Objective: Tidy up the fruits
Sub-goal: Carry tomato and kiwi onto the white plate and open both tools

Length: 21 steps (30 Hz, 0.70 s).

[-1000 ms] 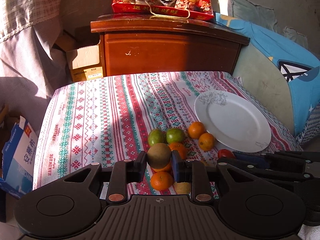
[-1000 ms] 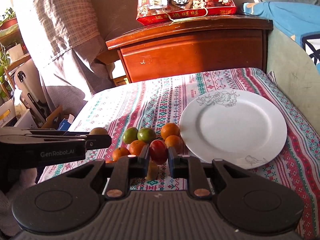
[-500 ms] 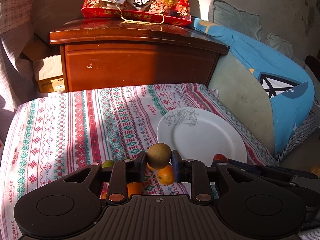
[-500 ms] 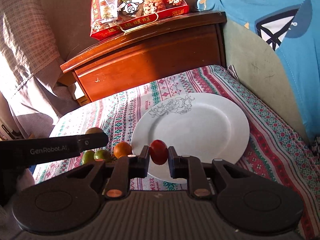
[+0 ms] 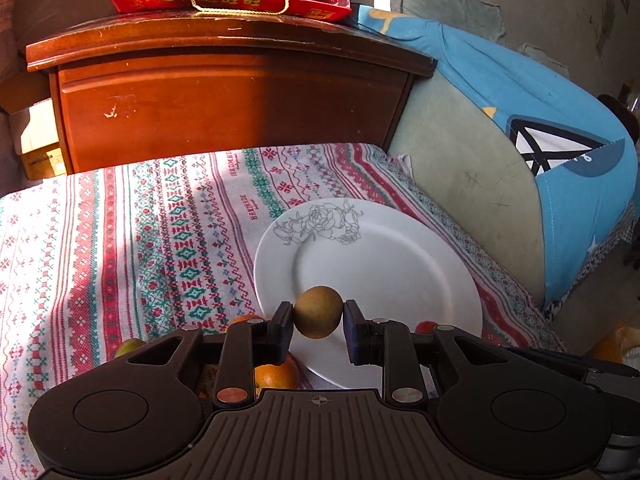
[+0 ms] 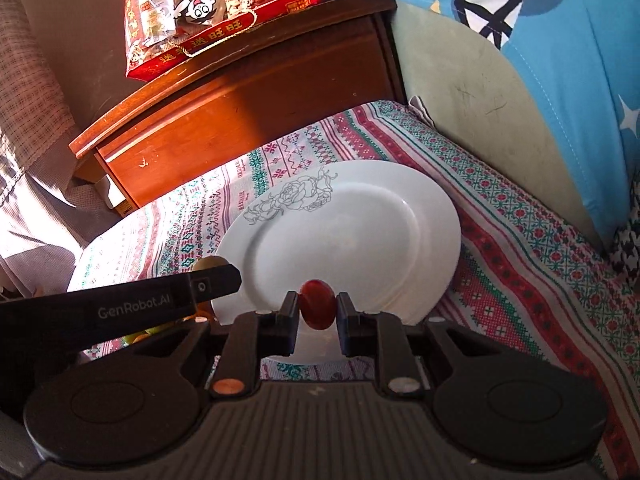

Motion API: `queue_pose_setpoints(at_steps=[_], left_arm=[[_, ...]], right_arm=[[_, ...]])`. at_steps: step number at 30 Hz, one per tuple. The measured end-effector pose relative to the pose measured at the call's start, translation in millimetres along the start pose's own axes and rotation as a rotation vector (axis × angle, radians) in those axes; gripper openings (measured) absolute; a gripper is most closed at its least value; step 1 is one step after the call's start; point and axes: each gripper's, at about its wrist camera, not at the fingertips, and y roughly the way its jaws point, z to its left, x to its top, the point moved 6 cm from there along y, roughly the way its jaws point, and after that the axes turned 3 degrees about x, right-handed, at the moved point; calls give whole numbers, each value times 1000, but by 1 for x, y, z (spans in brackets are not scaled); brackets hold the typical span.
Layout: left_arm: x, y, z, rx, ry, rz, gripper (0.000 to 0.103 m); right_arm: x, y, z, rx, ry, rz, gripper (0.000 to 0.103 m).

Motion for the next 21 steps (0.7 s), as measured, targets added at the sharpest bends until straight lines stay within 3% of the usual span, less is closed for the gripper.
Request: queue_pose_setpoints(at_steps=[4,9,14,21], left_arm=[[-2,7,-4,1,5,9,24],[2,6,-6,1,-15,2,34],[9,-5,-5,7,-24,-10,37],[9,-28,9,64,-45,-9,47]], right_arm=[[-1,2,-4,-7,23,1,23],[2,-2,-3,-4,27,-14,24],[1,-5,2,-1,16,-14,25],[-4,-11,12,29,-13,2,28]])
